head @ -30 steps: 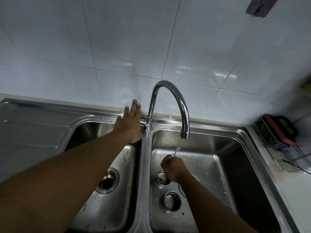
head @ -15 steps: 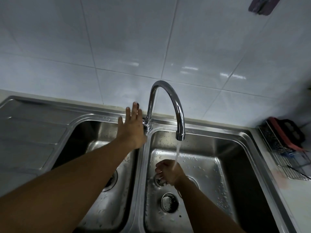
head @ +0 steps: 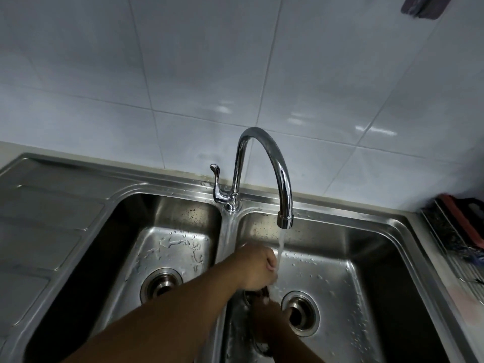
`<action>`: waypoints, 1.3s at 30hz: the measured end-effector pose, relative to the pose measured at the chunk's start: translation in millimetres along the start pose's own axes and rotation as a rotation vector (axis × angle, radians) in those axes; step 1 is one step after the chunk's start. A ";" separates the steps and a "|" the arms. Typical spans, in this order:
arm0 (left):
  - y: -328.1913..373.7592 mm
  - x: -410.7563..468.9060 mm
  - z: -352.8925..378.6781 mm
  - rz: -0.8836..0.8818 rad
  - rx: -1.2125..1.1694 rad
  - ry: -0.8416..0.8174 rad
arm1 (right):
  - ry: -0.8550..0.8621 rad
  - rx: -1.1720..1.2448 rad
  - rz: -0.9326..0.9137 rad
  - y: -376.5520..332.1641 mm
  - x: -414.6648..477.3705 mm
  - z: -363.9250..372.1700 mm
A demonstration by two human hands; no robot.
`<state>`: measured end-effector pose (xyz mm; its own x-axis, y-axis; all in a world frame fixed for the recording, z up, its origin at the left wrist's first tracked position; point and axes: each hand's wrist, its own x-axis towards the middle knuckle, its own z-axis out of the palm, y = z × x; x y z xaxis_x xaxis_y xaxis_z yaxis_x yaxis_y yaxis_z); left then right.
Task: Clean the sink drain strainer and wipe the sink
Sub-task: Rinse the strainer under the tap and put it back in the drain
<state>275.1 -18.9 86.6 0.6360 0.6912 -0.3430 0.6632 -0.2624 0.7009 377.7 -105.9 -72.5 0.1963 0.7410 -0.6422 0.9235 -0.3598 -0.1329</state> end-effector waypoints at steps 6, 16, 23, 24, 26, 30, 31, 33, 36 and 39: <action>4.9 2.6 4.9 -0.031 -0.085 -0.026 | 0.192 -0.094 -0.070 -0.5 3.9 -12.4; 0.8 -4.9 5.0 -0.256 -0.028 0.127 | 0.534 0.224 -0.300 6.4 -55.0 -69.1; 20.0 -3.3 32.1 -0.349 -0.359 0.134 | 0.377 0.926 -0.157 15.2 -89.0 -97.4; 22.7 -4.6 33.1 -0.359 -0.425 0.128 | 0.309 1.107 -0.132 17.4 -90.9 -99.1; 25.8 -8.2 33.7 -0.403 -0.529 0.109 | 0.169 1.428 -0.095 20.9 -95.3 -101.2; 28.9 -13.6 33.6 -0.540 -0.745 0.060 | -0.169 1.778 -0.023 23.2 -105.0 -100.2; 29.7 -14.9 33.2 -0.561 -0.789 0.060 | -0.239 1.798 -0.018 23.1 -107.1 -98.9; 29.0 -16.4 31.3 -0.593 -0.822 0.060 | -0.344 1.818 -0.017 21.8 -110.1 -97.1; 28.5 -18.7 25.7 -0.639 -0.888 0.067 | -0.395 1.813 -0.041 17.4 -111.0 -97.5; 29.2 -18.3 20.3 -0.673 -0.932 0.095 | -0.364 1.764 -0.068 14.3 -110.1 -99.0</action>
<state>290.8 -52.8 100.6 0.2061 0.5608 -0.8019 0.2832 0.7502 0.5975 401.9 -136.5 71.0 -0.1222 0.7177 -0.6855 -0.5235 -0.6334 -0.5699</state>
